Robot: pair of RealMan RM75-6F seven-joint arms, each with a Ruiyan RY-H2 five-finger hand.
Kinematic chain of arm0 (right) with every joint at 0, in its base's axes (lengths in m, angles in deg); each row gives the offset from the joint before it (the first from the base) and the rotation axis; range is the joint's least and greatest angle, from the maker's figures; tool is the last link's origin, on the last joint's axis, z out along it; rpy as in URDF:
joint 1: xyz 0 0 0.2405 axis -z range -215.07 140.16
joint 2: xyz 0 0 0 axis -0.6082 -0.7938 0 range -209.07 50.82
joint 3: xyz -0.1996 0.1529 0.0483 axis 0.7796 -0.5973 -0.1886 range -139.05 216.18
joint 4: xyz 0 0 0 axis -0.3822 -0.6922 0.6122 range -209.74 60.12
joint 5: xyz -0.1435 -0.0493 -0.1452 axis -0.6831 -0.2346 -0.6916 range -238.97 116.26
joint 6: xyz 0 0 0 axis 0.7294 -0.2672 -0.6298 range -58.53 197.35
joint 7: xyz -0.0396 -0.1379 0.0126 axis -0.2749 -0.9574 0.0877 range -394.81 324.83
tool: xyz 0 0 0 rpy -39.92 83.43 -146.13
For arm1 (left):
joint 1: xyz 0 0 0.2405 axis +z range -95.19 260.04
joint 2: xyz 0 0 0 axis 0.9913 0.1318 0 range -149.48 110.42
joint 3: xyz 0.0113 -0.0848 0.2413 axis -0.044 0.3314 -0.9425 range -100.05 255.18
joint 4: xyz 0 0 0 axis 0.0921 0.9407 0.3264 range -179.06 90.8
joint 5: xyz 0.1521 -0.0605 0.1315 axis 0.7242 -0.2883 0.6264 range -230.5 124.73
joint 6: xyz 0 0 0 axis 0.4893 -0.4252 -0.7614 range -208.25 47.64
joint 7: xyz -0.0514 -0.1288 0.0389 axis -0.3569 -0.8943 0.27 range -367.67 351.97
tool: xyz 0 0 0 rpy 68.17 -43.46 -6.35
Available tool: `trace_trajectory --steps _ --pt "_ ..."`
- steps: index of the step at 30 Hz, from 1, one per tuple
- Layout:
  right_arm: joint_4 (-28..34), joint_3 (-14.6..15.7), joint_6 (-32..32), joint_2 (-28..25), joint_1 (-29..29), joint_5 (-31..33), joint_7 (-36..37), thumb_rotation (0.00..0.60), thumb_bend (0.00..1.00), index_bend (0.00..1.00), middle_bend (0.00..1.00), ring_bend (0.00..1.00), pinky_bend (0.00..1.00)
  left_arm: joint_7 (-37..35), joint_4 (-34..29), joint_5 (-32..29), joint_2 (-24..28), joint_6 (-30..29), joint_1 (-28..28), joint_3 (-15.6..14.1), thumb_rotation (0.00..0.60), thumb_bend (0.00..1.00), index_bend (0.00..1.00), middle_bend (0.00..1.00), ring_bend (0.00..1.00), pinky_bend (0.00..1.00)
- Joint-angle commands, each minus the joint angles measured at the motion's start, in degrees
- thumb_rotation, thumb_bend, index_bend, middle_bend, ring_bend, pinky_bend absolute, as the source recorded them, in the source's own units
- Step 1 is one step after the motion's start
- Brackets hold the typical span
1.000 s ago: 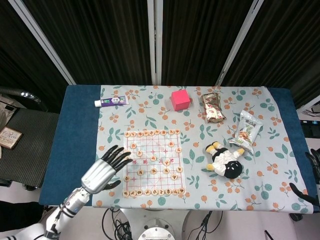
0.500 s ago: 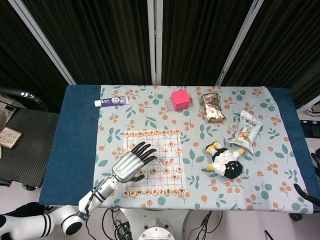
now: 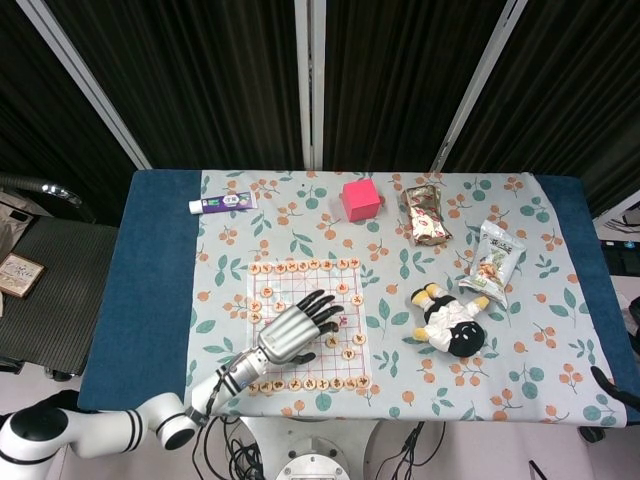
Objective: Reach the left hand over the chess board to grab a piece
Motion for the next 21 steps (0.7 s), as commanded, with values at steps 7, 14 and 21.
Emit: trace_trajectory --steps 7,14,21 --pt "-0.9 -0.4 0.2 0.4 0.1 0.4 1.3 0.6 0.1 0.0 0.0 0.0 0.0 0.7 4.2 -2.6 -3.3 2.8 -3.1 -0.3 0.6 0.23 0.32 0.1 0.0 0.03" --pt "-1.7 -0.5 0.0 0.5 0.2 0.7 2.2 0.6 0.1 0.0 0.0 0.0 0.0 0.5 6.8 -4.0 -4.8 3.4 -4.4 -0.7 0.6 0.24 0.34 0.1 0.0 0.03" --pt "-2.2 -0.6 -0.8 0.7 0.0 0.9 2.7 0.6 0.1 0.0 0.0 0.0 0.0 -0.1 7.9 -4.8 -5.2 2.8 -4.9 -1.3 0.6 0.25 0.37 0.1 0.0 0.03"
